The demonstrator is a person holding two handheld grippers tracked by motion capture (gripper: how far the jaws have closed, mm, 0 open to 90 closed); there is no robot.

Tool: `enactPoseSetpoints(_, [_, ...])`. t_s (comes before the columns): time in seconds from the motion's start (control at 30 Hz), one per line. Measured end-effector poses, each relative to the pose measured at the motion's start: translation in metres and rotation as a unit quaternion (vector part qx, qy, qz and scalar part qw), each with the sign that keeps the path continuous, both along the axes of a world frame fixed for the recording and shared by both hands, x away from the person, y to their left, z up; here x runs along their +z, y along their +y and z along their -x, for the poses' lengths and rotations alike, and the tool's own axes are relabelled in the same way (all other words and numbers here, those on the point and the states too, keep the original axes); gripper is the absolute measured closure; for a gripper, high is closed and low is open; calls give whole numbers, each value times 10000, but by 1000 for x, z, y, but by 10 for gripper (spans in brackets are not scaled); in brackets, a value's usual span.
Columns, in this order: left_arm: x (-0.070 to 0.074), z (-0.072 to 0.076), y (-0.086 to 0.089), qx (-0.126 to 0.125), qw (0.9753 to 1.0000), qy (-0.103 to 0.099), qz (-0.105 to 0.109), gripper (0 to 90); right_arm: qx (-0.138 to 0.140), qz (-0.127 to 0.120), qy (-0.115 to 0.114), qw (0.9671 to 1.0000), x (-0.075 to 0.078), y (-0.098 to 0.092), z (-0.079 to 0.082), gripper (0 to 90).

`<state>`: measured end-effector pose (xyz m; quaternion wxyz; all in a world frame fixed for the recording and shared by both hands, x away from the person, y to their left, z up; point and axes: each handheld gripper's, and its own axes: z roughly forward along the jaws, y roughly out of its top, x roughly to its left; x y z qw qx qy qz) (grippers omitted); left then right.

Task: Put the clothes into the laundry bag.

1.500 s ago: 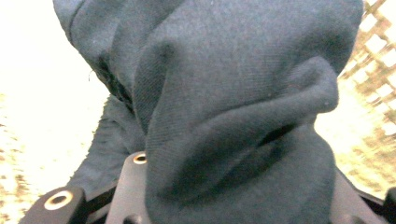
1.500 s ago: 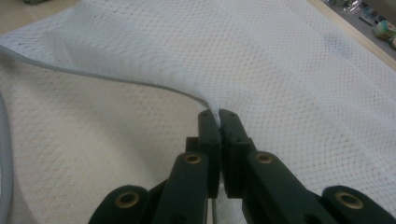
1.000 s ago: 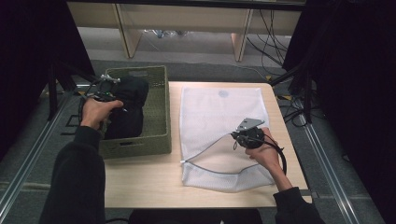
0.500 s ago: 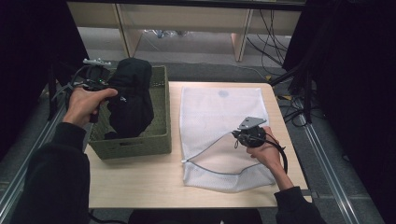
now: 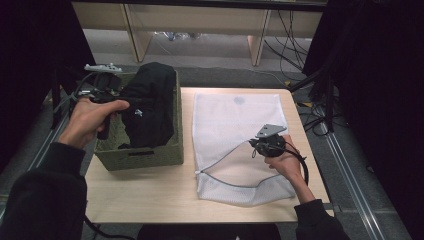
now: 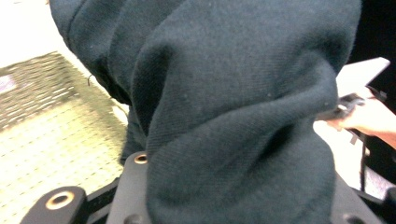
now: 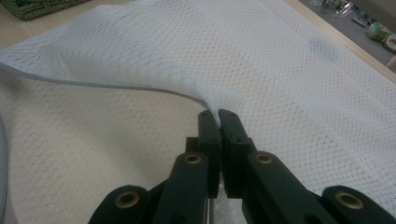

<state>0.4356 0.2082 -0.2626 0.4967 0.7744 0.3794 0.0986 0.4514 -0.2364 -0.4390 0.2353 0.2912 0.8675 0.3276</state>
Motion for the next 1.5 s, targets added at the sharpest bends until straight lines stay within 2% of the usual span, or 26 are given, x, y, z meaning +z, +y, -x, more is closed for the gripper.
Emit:
enactPoseSetpoints(0.07, [2,10,-10,-190,9998,-55,25,596,-41,-21,38,10000,1,0,1,893])
enactPoseSetpoints(0.1, [5,22,-22,-524,9986,-77,18,596,4,-16,22,10000,1,0,1,893])
enactPoseSetpoints(0.2, [8,41,-41,-964,9953,-43,24,596,66,-32,-3,10000,2,-1,-1,894])
enactPoseSetpoints(0.27, [10,47,-47,-1058,9944,-81,-10,596,43,-46,10,10000,2,-1,-1,893])
enactPoseSetpoints(0.3, [15,58,-59,-1334,9910,-124,-2,596,58,-65,40,10000,3,-1,-1,893])
enactPoseSetpoints(0.47, [28,76,-86,-1865,9823,-132,136,595,0,-88,-31,10000,4,-2,-1,893])
enactPoseSetpoints(0.5, [28,76,-86,-1865,9823,-132,136,595,26,-81,4,10000,4,-3,-1,893])
enactPoseSetpoints(0.57, [27,82,-108,-2242,9742,-185,159,594,73,-130,18,9999,4,-4,-2,893])
enactPoseSetpoints(0.63, [14,82,-127,-2563,9665,28,157,594,45,-132,-87,9999,5,-5,-3,894])
enactPoseSetpoints(0.67, [4,82,-136,-2636,9644,133,134,594,19,-183,11,9998,7,-6,-2,894])
enactPoseSetpoints(0.73, [-19,79,-154,-2791,9591,448,125,593,45,-198,-127,9997,9,-10,-3,894])
enactPoseSetpoints(0.77, [-19,79,-154,-2791,9591,448,125,593,-78,-281,-92,9995,10,-11,-2,894])
enactPoseSetpoints(0.8, [-44,74,-172,-2921,9540,679,36,592,58,-244,-171,9995,12,-13,-4,893])
enactPoseSetpoints(0.83, [-58,73,-180,-2879,9522,1020,25,592,-40,-341,-135,9993,13,-14,-3,894])
enactPoseSetpoints(0.9, [-88,64,-196,-2821,9514,1206,-267,592,-17,-398,-177,9990,16,-17,-3,894])
enactPoseSetpoints(0.93, [-107,58,-207,-2783,9495,1314,-604,591,-51,-452,-164,9988,18,-19,-2,894])
enactPoseSetpoints(0.97, [-107,58,-207,-2783,9495,1314,-604,588,-51,-452,-164,9988,18,-19,-2,894])
enactPoseSetpoints(1.1, [-150,37,-233,-2513,9500,1505,-1081,584,-35,-587,-203,9981,24,-24,-2,893])
enactPoseSetpoints(1.2, [-171,19,-250,-2244,9532,1532,-1330,576,-114,-678,-182,9975,29,-26,1,894])
enactPoseSetpoints(1.3, [-177,1,-258,-1969,9590,1550,-1322,567,-92,-711,-167,9973,31,-26,2,894])
enactPoseSetpoints(1.33, [-177,-5,-259,-1803,9620,1492,-1404,555,3,-682,-197,9975,32,-26,2,894])
enactPoseSetpoints(1.37, [-177,-18,-261,-1580,9675,1277,-1506,547,0,-683,-193,9975,33,-24,2,894])
enactPoseSetpoints(1.4, [-177,-18,-261,-1580,9675,1277,-1506,536,0,-683,-193,9975,33,-24,2,894])
enactPoseSetpoints(1.43, [-180,-27,-263,-1367,9730,1131,-1478,513,-4,-644,-278,9975,33,-23,3,894])
enactPoseSetpoints(1.47, [-184,-31,-264,-1248,9740,1085,-1548,474,-42,-637,-252,9976,33,-23,4,894])
enactPoseSetpoints(1.5, [-189,-34,-266,-1066,9751,1179,-1543,422,-73,-656,-244,9975,32,-22,4,894])
